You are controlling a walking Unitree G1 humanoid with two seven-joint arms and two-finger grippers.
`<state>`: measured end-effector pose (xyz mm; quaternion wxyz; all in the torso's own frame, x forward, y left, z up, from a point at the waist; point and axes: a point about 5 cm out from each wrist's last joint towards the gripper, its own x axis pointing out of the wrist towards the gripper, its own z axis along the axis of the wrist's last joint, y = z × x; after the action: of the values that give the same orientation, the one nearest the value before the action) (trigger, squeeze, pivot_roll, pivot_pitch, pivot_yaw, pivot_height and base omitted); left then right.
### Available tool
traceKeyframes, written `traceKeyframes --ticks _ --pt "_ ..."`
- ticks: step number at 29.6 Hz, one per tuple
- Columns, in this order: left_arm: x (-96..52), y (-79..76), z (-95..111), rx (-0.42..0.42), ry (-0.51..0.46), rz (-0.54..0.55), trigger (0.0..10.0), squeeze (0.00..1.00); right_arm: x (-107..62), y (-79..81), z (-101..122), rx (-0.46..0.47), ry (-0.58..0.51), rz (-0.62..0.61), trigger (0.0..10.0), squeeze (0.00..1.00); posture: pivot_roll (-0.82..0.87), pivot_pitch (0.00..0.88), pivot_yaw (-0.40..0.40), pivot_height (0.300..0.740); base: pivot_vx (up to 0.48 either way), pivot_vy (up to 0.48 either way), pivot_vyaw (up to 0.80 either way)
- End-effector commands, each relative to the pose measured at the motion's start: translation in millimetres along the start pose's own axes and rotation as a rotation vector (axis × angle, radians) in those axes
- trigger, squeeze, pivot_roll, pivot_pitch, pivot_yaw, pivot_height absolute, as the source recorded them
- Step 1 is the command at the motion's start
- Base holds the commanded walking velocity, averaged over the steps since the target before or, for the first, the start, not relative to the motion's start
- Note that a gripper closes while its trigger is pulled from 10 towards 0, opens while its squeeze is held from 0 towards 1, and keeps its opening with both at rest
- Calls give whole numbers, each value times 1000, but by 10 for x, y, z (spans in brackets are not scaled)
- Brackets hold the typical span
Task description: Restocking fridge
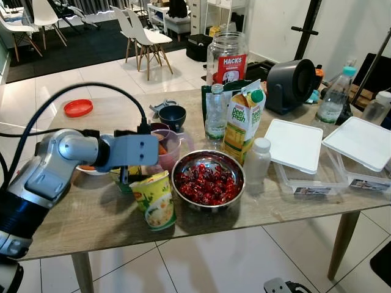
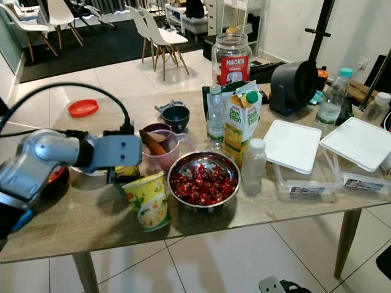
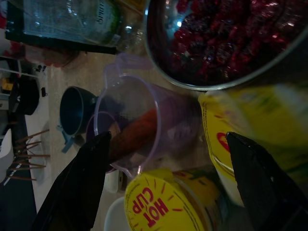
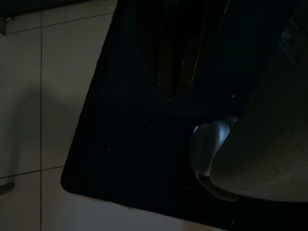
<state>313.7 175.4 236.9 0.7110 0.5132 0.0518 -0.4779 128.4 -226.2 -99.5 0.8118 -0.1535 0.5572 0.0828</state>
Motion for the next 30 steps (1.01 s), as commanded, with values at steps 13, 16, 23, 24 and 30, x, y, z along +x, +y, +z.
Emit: traceKeyframes --ticks 13,16,23,24,30 --pt "70 17 33 11 -41 21 10000 0 5 48 -10 -9 1 17 10000 0 -51 0 29 740 0 0 0" --pt "73 31 32 12 -42 30 10000 0 5 49 -11 -8 2 17 10000 0 -52 0 30 740 0 0 0" --pt "48 142 15 15 -35 108 10000 0 7 61 -5 -6 0 20 10000 0 -50 0 31 740 0 0 0" --pt "48 142 15 15 -35 108 10000 0 7 61 -5 -6 0 20 10000 0 -50 0 31 740 0 0 0" --pt "24 194 33 0 -61 133 10000 0 9 69 3 -4 0 21 10000 0 -50 0 31 740 0 0 0"
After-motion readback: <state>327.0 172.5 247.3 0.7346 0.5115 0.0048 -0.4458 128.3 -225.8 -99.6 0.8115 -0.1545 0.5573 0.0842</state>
